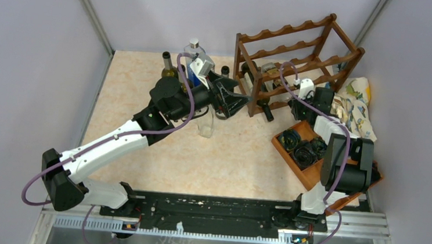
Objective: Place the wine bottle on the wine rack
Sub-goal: Place the wine bottle in the wine rack.
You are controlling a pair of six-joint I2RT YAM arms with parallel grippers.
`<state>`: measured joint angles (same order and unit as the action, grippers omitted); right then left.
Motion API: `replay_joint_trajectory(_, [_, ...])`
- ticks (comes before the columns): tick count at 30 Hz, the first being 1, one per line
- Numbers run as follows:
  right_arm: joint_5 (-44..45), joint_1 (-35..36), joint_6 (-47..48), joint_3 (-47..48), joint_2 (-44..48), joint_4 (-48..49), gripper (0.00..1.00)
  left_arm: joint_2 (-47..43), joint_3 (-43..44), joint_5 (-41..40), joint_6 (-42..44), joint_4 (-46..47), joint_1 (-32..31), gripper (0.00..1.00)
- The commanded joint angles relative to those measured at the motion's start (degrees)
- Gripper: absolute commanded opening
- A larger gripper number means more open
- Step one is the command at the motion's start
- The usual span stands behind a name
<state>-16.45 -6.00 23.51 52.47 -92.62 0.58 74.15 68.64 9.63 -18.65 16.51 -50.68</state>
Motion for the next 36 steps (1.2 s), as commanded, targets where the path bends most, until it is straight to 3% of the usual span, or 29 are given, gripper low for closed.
replay_joint_trajectory(1, [3.2, 0.4, 1.4, -3.1, -0.6, -7.8, 0.00, -1.1, 0.2, 0.6, -0.6, 1.2, 0.1, 0.91])
replay_joint_trajectory(14, [3.7, -0.8, 2.3, -5.8, 2.7, -8.1, 0.00, -2.2, -0.8, 0.3, -1.0, 1.4, 0.1, 0.93])
replay_joint_trajectory(36, [3.6, -2.0, 2.3, -4.5, -0.9, -8.7, 0.00, -2.7, -2.1, 0.3, -1.9, 2.3, 0.0, 0.93])
